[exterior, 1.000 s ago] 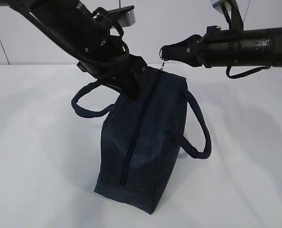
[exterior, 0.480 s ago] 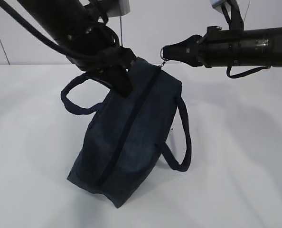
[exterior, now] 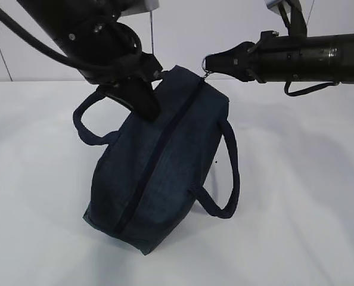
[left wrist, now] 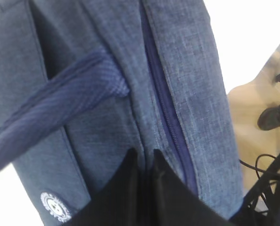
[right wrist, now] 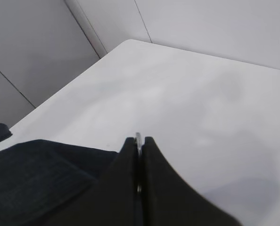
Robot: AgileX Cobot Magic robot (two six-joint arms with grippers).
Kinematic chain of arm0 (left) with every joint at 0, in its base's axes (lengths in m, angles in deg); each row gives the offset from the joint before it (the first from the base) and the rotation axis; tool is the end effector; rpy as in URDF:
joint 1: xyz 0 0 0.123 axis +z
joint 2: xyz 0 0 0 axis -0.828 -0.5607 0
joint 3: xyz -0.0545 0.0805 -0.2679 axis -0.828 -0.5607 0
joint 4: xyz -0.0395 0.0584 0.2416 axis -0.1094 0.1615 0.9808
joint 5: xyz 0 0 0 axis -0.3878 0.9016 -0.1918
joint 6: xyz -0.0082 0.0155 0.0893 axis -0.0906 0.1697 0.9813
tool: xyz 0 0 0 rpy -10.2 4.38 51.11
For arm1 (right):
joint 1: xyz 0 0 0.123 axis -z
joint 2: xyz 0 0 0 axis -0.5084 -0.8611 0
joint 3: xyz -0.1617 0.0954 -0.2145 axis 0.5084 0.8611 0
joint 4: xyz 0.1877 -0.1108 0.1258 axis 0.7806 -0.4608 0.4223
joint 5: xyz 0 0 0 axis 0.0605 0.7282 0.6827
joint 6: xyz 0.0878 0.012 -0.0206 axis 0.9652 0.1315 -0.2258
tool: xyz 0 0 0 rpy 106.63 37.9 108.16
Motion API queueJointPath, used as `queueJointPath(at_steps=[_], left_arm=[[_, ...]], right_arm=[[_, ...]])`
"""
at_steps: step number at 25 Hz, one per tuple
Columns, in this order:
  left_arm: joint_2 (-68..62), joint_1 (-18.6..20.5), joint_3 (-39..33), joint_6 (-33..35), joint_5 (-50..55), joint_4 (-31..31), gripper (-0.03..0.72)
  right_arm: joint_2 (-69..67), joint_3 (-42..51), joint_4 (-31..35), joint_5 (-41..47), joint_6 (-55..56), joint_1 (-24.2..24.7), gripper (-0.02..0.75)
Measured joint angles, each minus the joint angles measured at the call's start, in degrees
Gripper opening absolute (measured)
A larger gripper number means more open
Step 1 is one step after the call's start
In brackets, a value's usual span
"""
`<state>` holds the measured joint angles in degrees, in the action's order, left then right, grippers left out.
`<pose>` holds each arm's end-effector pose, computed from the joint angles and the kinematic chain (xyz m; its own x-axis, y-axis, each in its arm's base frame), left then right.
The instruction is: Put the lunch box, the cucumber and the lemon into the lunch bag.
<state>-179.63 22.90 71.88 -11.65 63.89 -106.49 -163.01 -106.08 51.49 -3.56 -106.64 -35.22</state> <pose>0.2956 -0.2367 0.3077 -0.7338 0.5579 -0.3876 0.6775 0.6427 -0.3576 0.3908 0.1004 0.2485 -0.4121 0.0306 -0.9106 -0.7205 0.6008 0.3463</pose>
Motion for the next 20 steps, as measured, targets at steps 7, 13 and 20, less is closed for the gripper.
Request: queueJointPath(at_steps=[7, 13, 20], left_arm=[[1.48, 0.00, 0.00, 0.94, 1.96, -2.21, -0.008], [2.75, 0.00, 0.00, 2.17, 3.35, -4.77, -0.008], [3.37, 0.00, 0.00, 2.29, 4.04, -4.90, -0.008]], right_arm=[[-0.10, 0.00, 0.13, -1.05, -0.75, -0.22, 0.000], [-2.43, 0.00, 1.10, -1.72, -1.10, -0.22, 0.000], [-4.98, -0.11, 1.65, -2.41, -1.97, -0.22, 0.000]])
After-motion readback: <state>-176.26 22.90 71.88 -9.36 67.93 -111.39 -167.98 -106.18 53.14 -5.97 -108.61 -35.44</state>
